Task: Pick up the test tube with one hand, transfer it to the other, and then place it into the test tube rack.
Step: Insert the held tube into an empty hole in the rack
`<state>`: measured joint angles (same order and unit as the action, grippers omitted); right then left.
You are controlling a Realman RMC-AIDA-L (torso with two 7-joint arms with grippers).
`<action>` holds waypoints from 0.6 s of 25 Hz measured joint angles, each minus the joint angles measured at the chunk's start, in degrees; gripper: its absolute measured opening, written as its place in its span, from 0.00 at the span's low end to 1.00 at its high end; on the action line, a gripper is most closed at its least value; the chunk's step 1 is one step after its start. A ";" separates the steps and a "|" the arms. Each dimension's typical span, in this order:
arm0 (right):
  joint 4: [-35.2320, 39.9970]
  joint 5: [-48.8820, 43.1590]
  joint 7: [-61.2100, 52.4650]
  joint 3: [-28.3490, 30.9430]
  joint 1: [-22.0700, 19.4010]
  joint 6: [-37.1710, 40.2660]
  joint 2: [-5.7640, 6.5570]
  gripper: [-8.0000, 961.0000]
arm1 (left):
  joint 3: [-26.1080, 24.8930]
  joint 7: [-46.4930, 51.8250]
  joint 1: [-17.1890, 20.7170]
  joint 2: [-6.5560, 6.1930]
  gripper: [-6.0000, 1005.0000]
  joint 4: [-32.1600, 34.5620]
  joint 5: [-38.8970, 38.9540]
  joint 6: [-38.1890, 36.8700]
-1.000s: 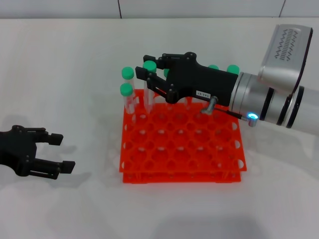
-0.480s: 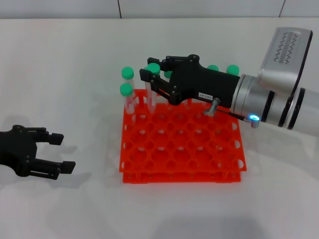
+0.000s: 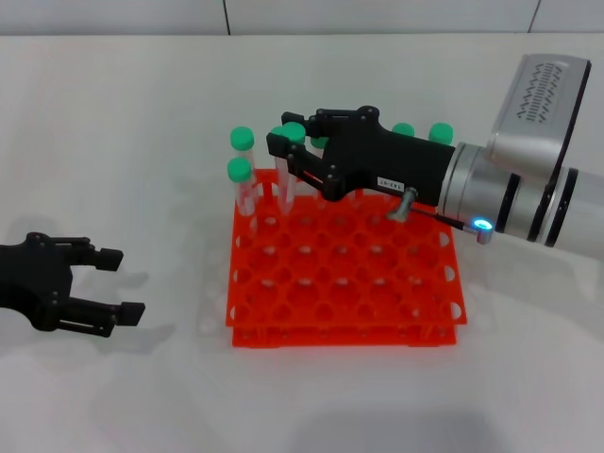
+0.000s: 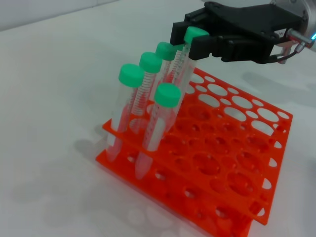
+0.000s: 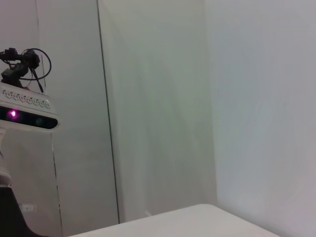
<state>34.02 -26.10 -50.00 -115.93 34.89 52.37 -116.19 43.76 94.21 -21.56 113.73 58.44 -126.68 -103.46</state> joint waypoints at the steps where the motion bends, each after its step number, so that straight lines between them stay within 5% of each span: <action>1: -0.12 0.00 0.00 -0.03 0.00 0.00 0.00 0.28 | 0.00 -0.01 -0.05 0.00 0.88 0.00 0.02 0.04; 15: -0.23 0.00 -0.11 -1.49 0.09 -1.12 0.00 0.28 | 0.13 -0.09 -0.07 0.00 0.88 0.01 -0.04 0.33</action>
<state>33.79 -26.11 -50.11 -117.42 34.98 51.25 -116.19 43.89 94.12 -21.62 113.73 58.45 -126.72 -103.13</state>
